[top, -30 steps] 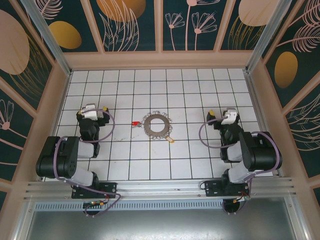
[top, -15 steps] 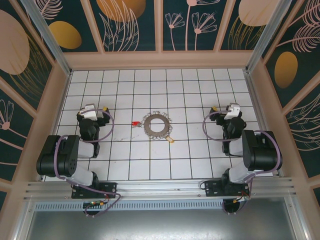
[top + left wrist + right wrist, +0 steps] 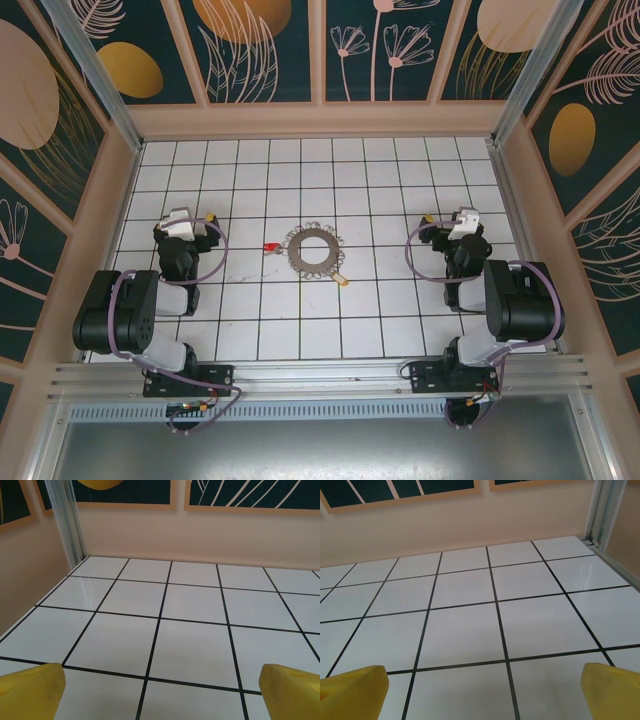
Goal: Put the keys on the keyring
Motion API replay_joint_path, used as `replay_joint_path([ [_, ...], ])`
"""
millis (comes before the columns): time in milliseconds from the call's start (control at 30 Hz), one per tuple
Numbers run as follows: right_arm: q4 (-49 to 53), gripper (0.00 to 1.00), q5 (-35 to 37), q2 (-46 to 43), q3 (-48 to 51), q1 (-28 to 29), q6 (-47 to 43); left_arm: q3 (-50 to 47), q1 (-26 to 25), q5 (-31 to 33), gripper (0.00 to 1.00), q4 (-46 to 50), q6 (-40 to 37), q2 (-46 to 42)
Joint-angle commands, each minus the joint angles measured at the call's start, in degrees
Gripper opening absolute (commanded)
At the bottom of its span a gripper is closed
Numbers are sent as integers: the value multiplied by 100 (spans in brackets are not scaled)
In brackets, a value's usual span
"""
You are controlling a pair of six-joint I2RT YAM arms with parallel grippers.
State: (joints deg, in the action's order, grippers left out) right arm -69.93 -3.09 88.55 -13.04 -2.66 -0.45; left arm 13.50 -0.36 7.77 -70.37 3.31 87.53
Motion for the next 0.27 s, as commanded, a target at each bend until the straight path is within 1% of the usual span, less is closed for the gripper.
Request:
replay_joint_path([
  [0, -34, 99, -27, -36, -93, 15, 111, 4, 10, -65, 99, -241, 91, -51],
  [233, -42, 99, -25, -38, -85, 15, 109, 3, 10, -65, 99, -241, 91, -47],
])
